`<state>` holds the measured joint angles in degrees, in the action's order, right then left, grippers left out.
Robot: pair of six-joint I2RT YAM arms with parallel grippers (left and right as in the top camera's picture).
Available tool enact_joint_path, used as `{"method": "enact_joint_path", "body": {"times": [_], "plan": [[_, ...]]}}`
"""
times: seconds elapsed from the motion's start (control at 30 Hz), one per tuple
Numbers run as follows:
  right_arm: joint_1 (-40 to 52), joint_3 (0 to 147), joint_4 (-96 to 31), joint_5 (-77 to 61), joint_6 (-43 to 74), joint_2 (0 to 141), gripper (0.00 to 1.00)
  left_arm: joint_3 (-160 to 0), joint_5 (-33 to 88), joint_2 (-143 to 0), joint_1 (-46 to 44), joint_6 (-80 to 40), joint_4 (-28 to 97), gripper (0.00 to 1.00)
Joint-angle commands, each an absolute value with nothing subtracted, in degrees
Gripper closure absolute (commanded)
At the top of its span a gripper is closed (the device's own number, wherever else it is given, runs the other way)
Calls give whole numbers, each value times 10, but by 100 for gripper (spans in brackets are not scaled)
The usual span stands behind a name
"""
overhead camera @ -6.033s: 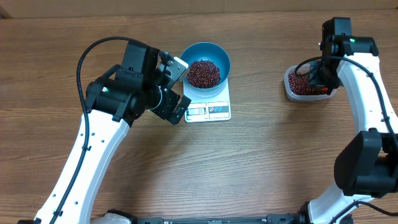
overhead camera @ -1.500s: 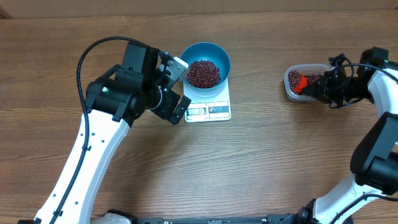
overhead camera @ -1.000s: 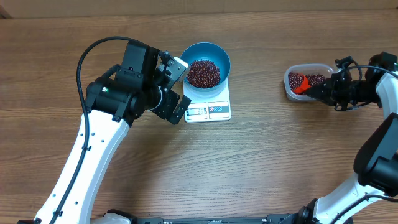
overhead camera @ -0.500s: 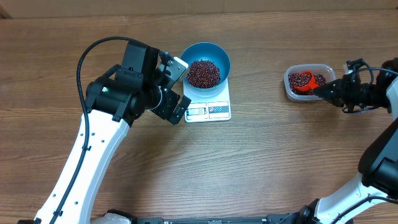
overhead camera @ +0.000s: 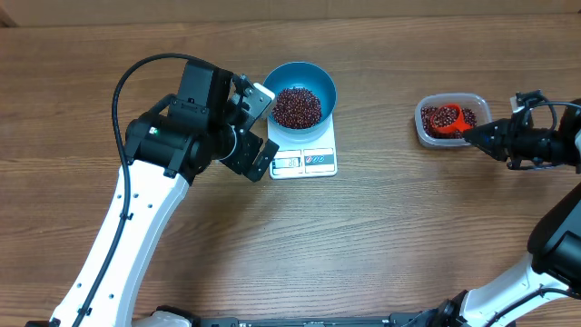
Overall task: Scoop item into bowl and weigh 150g on scale
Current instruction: 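Drag the red cup through the beans with the right gripper to fill it, then carry the filled cup left with the right gripper over the teal bowl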
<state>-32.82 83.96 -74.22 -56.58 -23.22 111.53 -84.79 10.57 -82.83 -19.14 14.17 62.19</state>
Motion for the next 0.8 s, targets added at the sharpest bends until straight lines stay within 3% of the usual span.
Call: {"method": "enact_joint_path", "body": {"times": [0.0, 0.77], "plan": [[-332, 834, -743, -613, -265, 1117, 96, -856, 114, -824, -195, 157, 622, 0], [-296, 841, -741, -659, -273, 1075, 96, -856, 114, -824, -195, 157, 622, 0]]}}
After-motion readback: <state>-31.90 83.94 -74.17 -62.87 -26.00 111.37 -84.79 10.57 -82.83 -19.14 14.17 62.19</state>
